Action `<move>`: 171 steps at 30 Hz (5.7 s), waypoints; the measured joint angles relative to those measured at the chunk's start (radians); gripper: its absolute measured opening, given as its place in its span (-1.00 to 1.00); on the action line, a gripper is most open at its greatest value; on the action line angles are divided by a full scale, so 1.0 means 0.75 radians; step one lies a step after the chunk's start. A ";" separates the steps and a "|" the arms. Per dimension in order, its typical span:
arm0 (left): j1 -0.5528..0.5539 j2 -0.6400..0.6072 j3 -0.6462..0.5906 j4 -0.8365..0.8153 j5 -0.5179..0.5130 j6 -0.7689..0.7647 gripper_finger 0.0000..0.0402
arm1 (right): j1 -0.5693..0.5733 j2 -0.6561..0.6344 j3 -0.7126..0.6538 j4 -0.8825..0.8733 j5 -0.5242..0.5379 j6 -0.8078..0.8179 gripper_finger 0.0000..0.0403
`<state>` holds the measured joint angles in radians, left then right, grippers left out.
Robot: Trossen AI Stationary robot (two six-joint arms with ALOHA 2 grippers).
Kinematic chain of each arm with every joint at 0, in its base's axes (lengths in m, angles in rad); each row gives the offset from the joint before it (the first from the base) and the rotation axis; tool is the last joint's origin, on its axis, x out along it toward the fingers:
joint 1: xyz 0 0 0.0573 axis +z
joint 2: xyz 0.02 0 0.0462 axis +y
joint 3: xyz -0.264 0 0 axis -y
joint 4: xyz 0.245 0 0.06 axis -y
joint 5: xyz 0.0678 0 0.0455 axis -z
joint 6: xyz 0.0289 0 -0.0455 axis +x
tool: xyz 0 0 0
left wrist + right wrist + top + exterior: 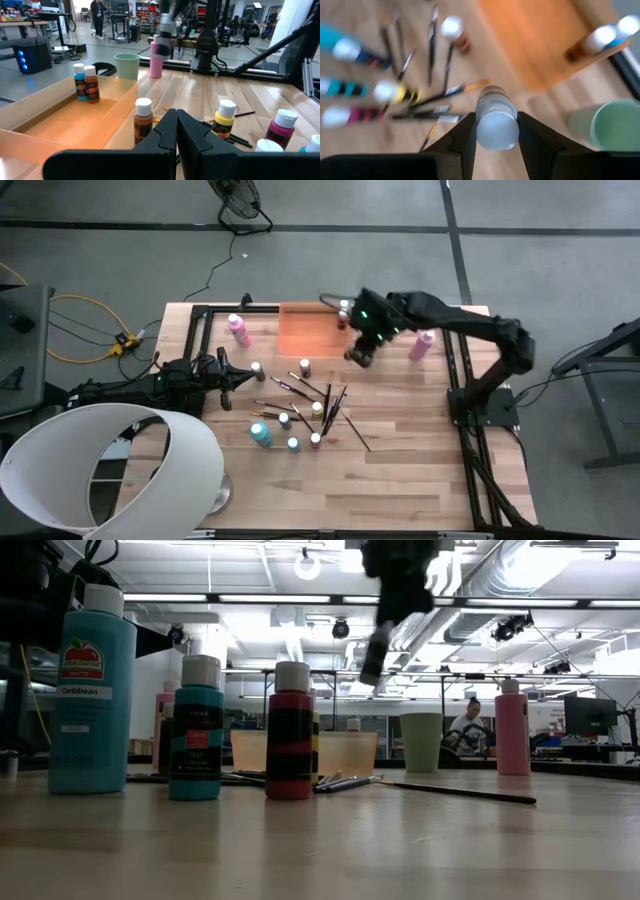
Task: Pick & Place Paint Supplies
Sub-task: Put the small gray paint bottle into the orange bin, then put the small brown paint bottle into the orange bin
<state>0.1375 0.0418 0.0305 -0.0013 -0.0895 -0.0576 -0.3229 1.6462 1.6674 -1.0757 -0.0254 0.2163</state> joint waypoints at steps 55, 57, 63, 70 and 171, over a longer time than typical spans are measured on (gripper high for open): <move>0.000 0.000 0.000 0.000 0.000 0.000 -1.00 | -0.332 0.708 0.346 0.038 0.070 0.135 -0.29; 0.000 0.000 0.000 0.000 0.000 0.000 -1.00 | -0.332 0.707 0.347 0.040 0.070 0.135 -0.30; 0.000 0.000 0.000 0.000 0.000 0.000 -1.00 | -0.329 0.706 0.347 0.040 0.114 0.138 -0.27; 0.000 0.000 0.000 0.000 0.000 0.000 -1.00 | -0.327 0.691 0.347 0.019 0.162 0.138 -0.07; 0.000 0.000 0.000 0.012 -0.196 0.217 -1.00 | 0.726 -1.602 -1.767 1.208 0.457 0.099 -0.20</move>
<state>0.1375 0.0417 0.0307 0.0074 -0.2363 0.1051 0.2215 0.4450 0.3424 -0.1694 0.3172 0.2909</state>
